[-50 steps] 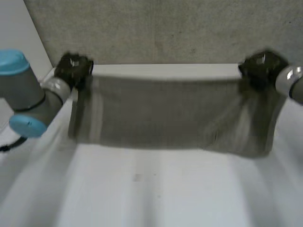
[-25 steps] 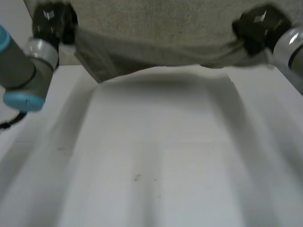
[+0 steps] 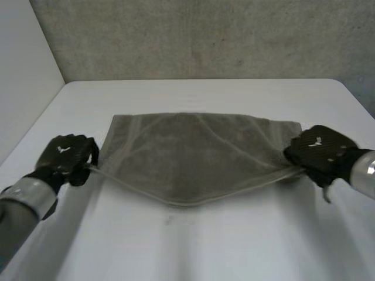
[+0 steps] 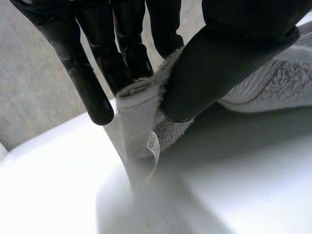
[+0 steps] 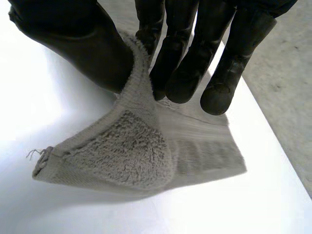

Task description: Fold the towel.

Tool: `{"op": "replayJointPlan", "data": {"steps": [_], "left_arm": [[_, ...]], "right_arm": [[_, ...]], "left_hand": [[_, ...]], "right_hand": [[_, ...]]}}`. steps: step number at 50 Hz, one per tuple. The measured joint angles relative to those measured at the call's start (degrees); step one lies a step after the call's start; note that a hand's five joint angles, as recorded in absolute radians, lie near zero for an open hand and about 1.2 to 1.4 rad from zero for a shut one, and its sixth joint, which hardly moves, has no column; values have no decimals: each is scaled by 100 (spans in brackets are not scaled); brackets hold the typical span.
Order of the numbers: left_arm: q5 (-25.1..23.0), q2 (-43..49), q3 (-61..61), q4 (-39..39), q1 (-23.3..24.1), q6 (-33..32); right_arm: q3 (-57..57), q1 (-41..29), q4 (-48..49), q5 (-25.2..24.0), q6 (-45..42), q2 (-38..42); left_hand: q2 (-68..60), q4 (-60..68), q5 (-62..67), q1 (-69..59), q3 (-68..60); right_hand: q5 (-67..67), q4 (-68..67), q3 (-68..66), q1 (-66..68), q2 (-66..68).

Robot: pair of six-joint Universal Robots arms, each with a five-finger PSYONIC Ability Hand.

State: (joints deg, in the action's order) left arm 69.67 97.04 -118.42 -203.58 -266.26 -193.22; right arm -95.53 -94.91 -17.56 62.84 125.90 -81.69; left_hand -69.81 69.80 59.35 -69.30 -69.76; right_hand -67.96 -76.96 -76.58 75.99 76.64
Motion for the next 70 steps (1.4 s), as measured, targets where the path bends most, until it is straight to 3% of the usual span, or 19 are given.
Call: {"op": "replayJointPlan", "data": {"steps": [7, 14, 17, 23, 30, 40, 54, 56, 60, 62, 67, 70], "left_arm": [[-858, -1594, -840, 433, -710, -286], [-1288, -1388, -563, 386, -832, -286], [-1082, -624, 46, 259, -527, -281], [-46, 1254, 1775, 234, 211, -308], [607, 2646, 3426, 469, 553, -307], [669, 3736, 4918, 593, 764, -286], [817, 4506, 5851, 901, 859, -308], [843, 4552, 5900, 902, 859, -310], [879, 4649, 6015, 898, 858, -311], [887, 4683, 6074, 895, 858, -310], [968, 4769, 6279, 893, 856, -305], [1037, 4818, 6393, 895, 856, -304]], "right_arm": [[-310, 565, -1060, -228, -481, -1158], [40, 731, -1239, -524, -860, -721], [497, 648, -1175, -488, -813, -57], [1838, 162, -1001, -55, -458, 1446], [3315, -273, -745, 301, -46, 2721], [4882, -594, -360, 743, 284, 4043], [5818, -709, -329, 1037, 203, 4950], [5887, -709, -327, 1033, 184, 5014], [6031, -707, -275, 1026, 148, 5121], [6080, -706, -192, 1029, 148, 5149], [6168, -705, 190, 1086, 167, 5189], [6212, -705, 361, 1127, 175, 5205]], "left_hand": [[0, 0, 0, 0, 0], [0, 0, 0, 0, 0], [0, 0, 1, 0, 0], [0, 0, 0, 0, 0], [0, 0, 0, 0, 0], [0, 1, 0, 0, 0], [0, 1, 0, 0, 0], [0, 0, 0, 0, 0], [0, 0, 0, 0, 0], [0, 1, 0, 0, 0], [0, 0, 0, 0, 0], [0, 0, 0, 0, 0]], "right_hand": [[0, 0, 0, 0, 0], [0, 0, 0, 0, 0], [0, 0, 0, 0, 0], [0, 0, 0, 0, 0], [0, 0, 0, 0, 0], [0, 0, 0, 1, 0], [14, 10, 7, -11, -10], [392, 321, 288, -248, -304], [2815, 2652, 2626, -2642, -2657], [3061, 2866, 2851, -2852, -2854], [1310, 1189, 1151, -1076, -1118], [978, 893, 862, -743, -886]]}}
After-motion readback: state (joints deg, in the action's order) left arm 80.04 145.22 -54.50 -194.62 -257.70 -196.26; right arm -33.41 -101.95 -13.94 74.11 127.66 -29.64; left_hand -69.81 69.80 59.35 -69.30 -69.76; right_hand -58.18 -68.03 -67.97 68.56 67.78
